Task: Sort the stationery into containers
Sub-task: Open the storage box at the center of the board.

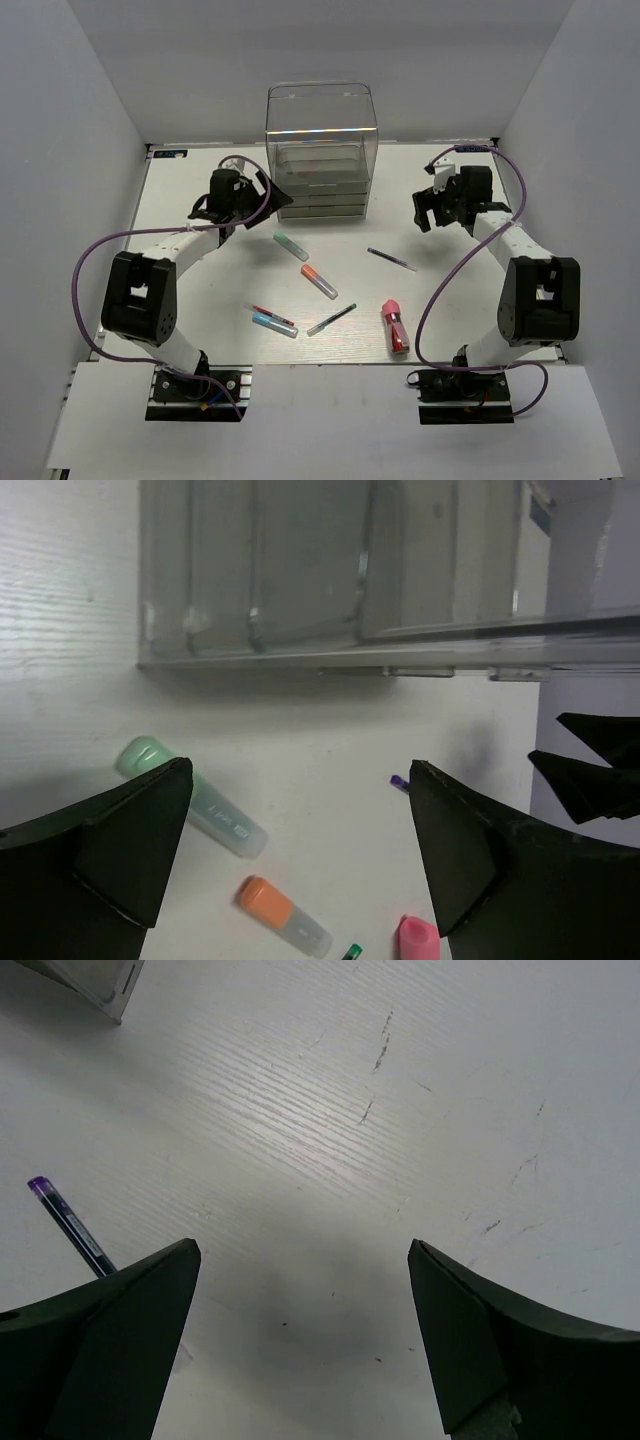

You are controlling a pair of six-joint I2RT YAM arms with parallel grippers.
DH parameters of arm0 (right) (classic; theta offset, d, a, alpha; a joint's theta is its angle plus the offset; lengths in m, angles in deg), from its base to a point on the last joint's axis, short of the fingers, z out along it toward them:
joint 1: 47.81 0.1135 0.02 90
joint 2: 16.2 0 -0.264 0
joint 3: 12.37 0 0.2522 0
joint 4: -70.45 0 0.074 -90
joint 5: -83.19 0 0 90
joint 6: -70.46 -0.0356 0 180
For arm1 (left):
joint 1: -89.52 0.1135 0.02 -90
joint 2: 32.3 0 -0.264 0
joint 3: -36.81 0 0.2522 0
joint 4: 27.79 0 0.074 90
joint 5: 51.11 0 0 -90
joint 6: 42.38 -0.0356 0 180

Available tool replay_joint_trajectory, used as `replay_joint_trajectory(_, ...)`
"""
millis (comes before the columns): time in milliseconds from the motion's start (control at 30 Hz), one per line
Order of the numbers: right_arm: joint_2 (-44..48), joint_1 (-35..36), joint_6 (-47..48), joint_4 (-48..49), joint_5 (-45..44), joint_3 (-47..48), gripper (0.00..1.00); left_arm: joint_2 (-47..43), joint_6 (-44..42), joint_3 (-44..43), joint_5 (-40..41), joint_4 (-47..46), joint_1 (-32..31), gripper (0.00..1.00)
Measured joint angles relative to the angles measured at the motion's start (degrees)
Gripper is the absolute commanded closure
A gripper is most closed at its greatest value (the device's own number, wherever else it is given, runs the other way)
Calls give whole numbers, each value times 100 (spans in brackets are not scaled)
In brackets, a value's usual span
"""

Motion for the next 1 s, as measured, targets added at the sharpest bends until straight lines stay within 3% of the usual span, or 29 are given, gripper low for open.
replay_joint_trajectory(200,87,-2,166,-162,284,-2,10,116,146,-79,-50,-424,-166,5)
replay_joint_trajectory(300,109,0,269,-299,560,-35,10,120,304,57,-26,-822,-238,23)
replay_joint_trajectory(333,109,0,293,-350,640,-39,10,122,365,98,-15,-931,-254,44)
replay_joint_trajectory(433,109,0,323,-424,861,-44,12,293,535,166,85,-1360,-308,68)
replay_joint_trajectory(533,111,0,361,-426,1084,-72,16,555,713,195,214,-1648,-345,66)
replay_joint_trajectory(567,122,0,369,-420,1145,-114,16,621,774,214,267,-1711,-354,51)
replay_joint_trajectory(667,164,7,400,-431,1285,-282,16,852,960,234,450,-1967,-363,43)
replay_joint_trajectory(1000,229,7,463,-442,1495,-509,16,1523,1401,208,380,-3248,-496,40)
